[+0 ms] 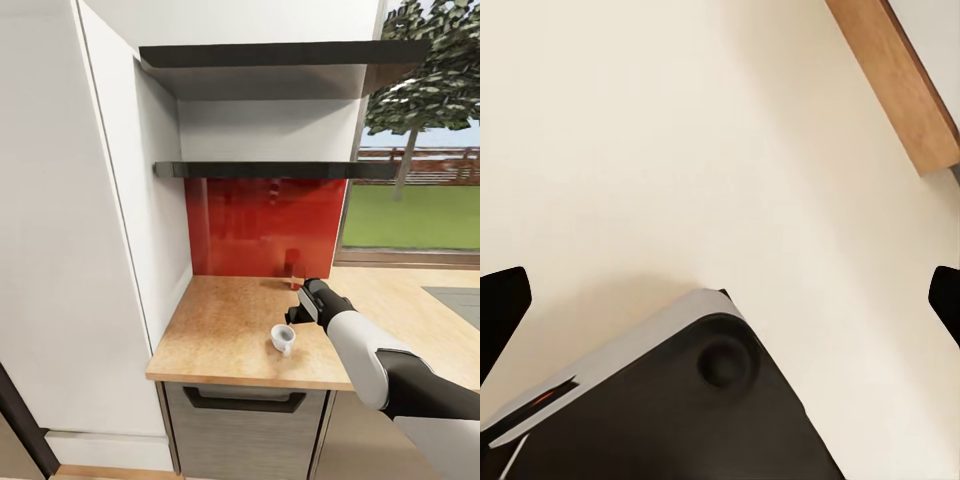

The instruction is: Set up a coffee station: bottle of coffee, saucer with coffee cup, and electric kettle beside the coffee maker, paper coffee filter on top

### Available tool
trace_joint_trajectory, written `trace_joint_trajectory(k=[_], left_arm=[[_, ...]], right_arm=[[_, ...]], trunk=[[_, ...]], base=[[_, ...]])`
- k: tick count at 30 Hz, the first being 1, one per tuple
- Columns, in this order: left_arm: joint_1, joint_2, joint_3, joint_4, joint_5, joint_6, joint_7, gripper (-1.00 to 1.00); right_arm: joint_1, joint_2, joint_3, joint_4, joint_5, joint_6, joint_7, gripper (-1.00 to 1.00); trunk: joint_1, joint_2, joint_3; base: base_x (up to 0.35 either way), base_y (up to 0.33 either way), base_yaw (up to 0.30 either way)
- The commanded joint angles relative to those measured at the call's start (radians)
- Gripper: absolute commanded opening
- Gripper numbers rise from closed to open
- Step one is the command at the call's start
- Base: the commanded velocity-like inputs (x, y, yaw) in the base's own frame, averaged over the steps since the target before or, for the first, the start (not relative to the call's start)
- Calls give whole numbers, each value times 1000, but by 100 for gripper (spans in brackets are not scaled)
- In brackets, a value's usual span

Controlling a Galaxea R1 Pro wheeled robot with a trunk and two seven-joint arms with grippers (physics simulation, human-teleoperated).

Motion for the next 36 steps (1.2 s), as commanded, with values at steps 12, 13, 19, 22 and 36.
trace_joint_trajectory(k=[12,13,19,22,36], left_arm=[[0,0,0,-1,11,1,-8,100],[0,0,0,-1,11,1,-8,100],[0,0,0,-1,11,1,-8,100],[0,0,1,-1,11,1,-8,100],[0,0,0,-1,11,1,-8,100]], right_arm=[[0,5,-9,-1,3,4,-4,100],[0,5,-9,0,3,3,-4,100],[1,5,-10,1,3,0,-4,100],[0,4,-10,11,3,-1,-4,100],[0,-7,-46,56,-42,27,-4,100]], trunk=[[46,-85,-39],[50,-92,-42],[73,-134,-61],[85,-155,-70],[138,-253,-114]], base=[[0,0,0],[0,0,0],[0,0,0],[0,0,0],[0,0,0]])
